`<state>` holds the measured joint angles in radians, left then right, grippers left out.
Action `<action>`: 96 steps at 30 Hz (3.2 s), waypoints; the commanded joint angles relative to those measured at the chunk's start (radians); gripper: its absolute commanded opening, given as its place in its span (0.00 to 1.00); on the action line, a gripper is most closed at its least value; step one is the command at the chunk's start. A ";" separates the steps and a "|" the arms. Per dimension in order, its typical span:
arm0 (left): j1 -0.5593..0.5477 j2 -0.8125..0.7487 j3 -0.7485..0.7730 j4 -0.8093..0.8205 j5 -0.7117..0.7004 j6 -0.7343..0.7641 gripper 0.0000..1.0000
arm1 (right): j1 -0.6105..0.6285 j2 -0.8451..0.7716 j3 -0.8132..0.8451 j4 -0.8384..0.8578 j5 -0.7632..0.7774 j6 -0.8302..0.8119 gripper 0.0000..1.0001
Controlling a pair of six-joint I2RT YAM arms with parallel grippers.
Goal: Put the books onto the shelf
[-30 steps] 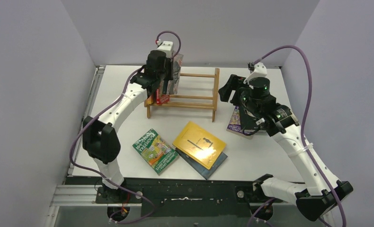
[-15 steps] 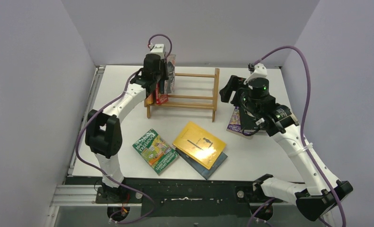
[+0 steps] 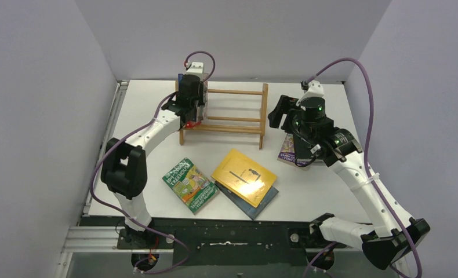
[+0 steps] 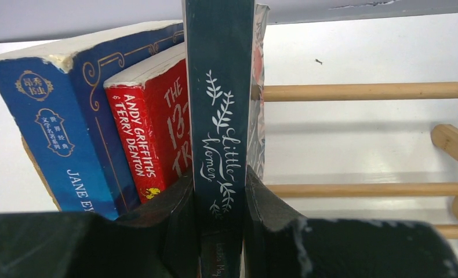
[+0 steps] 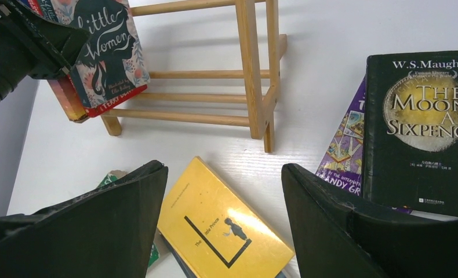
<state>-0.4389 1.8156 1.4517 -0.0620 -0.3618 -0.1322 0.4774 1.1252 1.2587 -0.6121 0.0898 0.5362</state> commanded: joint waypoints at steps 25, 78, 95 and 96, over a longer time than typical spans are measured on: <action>0.017 -0.173 -0.052 0.083 -0.019 -0.100 0.38 | -0.007 0.010 -0.009 0.034 0.001 -0.010 0.74; 0.255 -0.850 -1.010 -0.568 0.523 -0.976 0.55 | 0.557 0.940 0.280 0.233 -0.191 -0.113 0.59; 0.261 -0.766 -1.004 -0.495 0.569 -0.931 0.32 | 0.500 0.868 0.178 0.524 -0.633 -0.051 0.29; 0.262 -0.766 -1.005 -0.494 0.570 -0.932 0.32 | 0.499 0.865 0.172 0.532 -0.641 -0.051 0.29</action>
<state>-0.1757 1.0367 0.4370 -0.6182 0.1997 -1.0836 0.9428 2.0674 1.4460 -0.2867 -0.3611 0.4427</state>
